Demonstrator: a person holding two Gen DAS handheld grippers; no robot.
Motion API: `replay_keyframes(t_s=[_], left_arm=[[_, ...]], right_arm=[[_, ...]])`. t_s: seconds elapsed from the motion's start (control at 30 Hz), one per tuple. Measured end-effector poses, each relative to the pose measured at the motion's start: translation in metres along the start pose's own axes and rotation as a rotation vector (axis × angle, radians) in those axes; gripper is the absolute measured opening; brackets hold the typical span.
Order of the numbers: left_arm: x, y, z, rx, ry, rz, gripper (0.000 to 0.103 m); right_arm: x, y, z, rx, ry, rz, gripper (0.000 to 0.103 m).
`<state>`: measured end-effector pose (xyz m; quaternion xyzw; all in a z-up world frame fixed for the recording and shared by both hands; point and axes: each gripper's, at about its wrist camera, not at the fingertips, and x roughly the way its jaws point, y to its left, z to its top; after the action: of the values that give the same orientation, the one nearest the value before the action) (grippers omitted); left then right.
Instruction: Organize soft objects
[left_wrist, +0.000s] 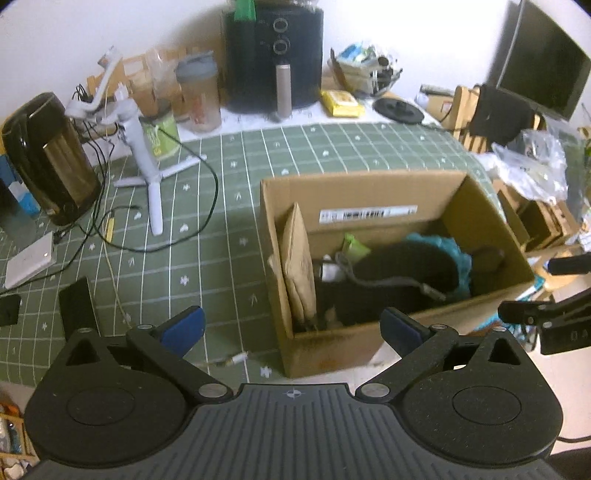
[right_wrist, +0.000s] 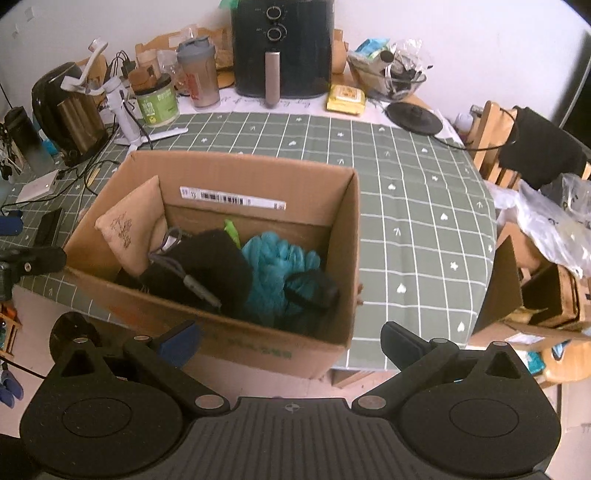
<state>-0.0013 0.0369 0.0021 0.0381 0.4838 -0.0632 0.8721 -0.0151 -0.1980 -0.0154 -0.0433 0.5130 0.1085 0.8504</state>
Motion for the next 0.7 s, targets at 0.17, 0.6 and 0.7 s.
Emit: replay_keyframes(t_s=[0.17,0.6,0.7], left_arm=[[0.004,-0.007,-0.005,0.004,0.048,0.014,0.103],[0.011,-0.023,-0.007,0.017,0.144,0.066,0.103],[0.013,-0.026,-0.005,0.017,0.152,0.071,0.103]], right_arm=[[0.000,0.007,0.000,-0.013,0.022,0.006,0.103],[0.006,0.014,0.001,-0.012,0.092,0.008,0.103],[0.006,0.012,0.003,-0.005,0.099,0.006,0.103]])
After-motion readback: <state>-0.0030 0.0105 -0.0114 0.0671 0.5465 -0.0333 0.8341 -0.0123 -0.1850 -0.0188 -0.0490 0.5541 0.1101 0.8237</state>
